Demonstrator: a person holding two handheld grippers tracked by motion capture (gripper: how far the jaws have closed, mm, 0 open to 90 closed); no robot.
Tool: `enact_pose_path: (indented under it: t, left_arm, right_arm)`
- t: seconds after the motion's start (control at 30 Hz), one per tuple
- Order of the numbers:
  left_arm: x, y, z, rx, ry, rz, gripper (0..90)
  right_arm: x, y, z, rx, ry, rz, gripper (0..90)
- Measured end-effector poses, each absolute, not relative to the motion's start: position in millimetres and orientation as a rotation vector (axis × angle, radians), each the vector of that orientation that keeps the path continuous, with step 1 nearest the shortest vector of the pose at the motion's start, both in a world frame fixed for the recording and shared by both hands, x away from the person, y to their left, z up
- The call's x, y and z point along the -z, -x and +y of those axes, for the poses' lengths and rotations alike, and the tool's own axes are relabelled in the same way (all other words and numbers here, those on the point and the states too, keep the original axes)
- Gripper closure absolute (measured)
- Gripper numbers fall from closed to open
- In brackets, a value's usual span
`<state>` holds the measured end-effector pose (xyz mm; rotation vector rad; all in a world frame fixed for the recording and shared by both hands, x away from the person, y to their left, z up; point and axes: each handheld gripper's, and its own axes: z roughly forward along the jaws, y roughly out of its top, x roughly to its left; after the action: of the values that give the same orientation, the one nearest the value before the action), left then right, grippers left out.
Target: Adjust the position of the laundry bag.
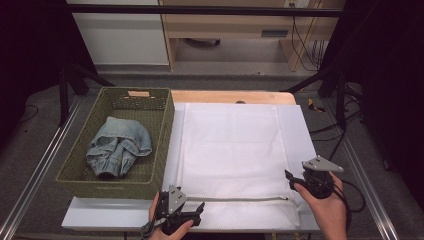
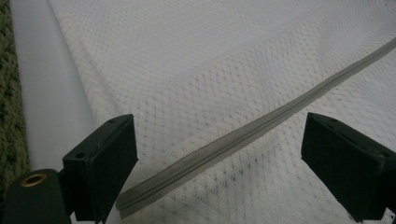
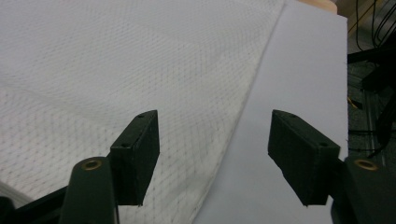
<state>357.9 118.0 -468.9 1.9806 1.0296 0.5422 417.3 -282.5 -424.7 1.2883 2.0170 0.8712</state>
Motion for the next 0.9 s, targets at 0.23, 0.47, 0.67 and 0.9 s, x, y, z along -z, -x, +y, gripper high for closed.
enact_pose_path:
  t: [0.23, 0.47, 0.67, 0.9]
  left_arm:
    - [466.3, -353.9, 124.2, -0.55, -1.954, 1.054, 11.0]
    - [467.7, -352.9, 122.3, -0.568, -1.958, 1.054, 13.6]
    - [465.4, -349.5, 121.7, -0.581, -1.957, 1.053, 14.5]
    - [465.4, -344.4, 125.1, -0.567, -1.948, 1.062, 14.2]
  right_arm:
    - [441.1, -434.6, -283.1, -0.878, -1.336, 2.044, 42.0]
    - [459.4, -437.9, -292.8, -0.909, -1.392, 2.066, 50.6]
    - [468.3, -444.0, -286.4, -0.895, -1.401, 2.1, 48.4]
    - [466.1, -446.3, -286.0, -0.9, -1.407, 2.083, 38.5]
